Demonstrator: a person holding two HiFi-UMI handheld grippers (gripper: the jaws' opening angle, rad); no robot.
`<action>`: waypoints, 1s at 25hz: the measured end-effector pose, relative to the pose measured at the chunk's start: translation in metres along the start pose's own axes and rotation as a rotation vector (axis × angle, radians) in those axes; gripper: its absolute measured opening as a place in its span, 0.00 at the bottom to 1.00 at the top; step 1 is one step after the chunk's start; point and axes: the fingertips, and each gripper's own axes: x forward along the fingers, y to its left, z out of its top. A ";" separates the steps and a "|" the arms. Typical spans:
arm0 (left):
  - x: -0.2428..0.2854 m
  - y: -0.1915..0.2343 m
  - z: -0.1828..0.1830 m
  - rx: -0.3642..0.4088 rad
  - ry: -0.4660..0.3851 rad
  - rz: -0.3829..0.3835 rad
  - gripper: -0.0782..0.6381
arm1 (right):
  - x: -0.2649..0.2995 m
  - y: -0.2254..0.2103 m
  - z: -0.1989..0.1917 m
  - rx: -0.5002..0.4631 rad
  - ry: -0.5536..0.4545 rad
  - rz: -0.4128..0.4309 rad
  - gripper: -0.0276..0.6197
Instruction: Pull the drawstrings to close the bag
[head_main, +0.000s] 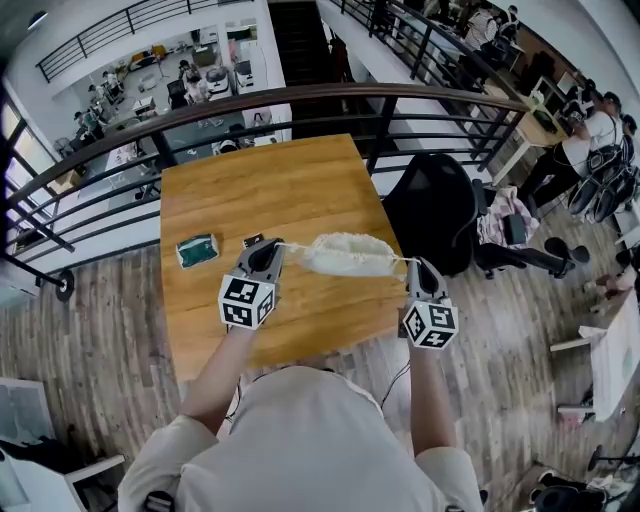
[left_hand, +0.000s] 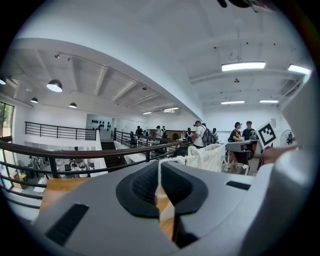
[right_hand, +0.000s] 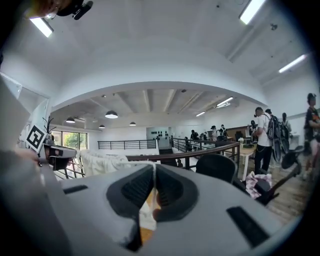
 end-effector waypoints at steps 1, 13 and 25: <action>-0.001 0.002 0.000 -0.005 0.001 0.003 0.10 | 0.000 -0.002 -0.002 0.005 0.003 -0.005 0.05; -0.010 0.017 -0.013 -0.028 0.033 0.046 0.10 | -0.003 -0.043 -0.013 0.027 0.037 -0.160 0.05; -0.015 0.036 -0.025 -0.049 0.056 0.078 0.10 | -0.007 -0.078 -0.031 0.040 0.072 -0.266 0.05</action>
